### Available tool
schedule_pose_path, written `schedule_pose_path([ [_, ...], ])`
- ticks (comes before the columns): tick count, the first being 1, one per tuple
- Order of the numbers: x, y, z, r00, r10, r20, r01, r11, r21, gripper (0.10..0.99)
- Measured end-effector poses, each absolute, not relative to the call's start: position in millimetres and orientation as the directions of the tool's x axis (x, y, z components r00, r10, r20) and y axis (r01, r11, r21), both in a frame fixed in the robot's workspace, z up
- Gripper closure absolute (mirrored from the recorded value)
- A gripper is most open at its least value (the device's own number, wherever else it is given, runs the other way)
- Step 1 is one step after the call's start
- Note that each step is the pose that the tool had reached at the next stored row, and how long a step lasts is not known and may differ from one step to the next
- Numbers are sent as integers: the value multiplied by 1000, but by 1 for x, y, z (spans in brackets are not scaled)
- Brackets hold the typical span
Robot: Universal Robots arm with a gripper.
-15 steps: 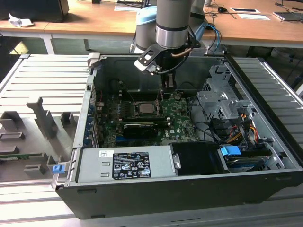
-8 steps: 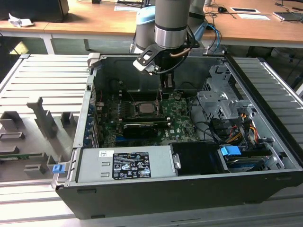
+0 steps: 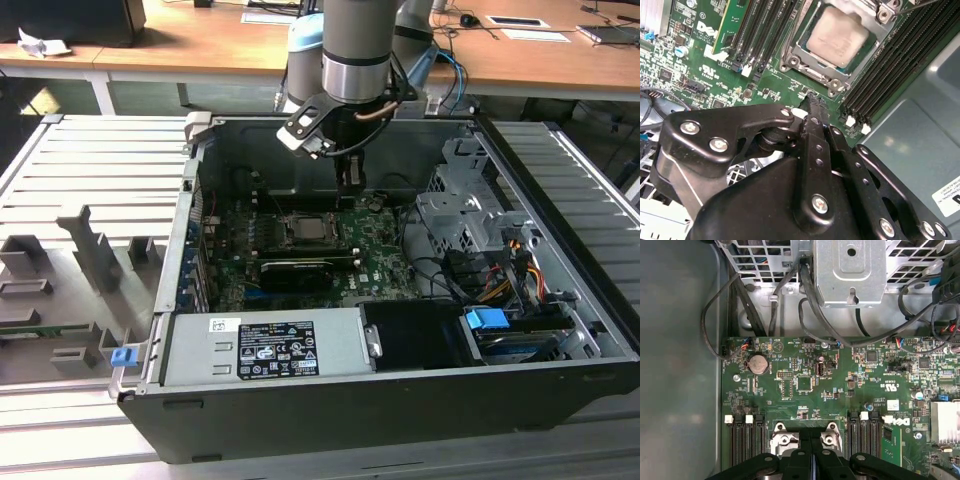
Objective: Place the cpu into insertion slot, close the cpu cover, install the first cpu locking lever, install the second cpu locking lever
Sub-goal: 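Close the cpu cover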
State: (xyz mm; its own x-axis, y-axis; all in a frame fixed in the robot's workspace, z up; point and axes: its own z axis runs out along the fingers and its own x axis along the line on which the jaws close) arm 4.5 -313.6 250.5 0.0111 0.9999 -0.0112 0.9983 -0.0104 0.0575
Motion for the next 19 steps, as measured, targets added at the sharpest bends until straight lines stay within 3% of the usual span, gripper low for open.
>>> schedule_pose_path([
  [19, -15, -314, 249, 11, 1000, -8, 998, -11, 57, 980],
])
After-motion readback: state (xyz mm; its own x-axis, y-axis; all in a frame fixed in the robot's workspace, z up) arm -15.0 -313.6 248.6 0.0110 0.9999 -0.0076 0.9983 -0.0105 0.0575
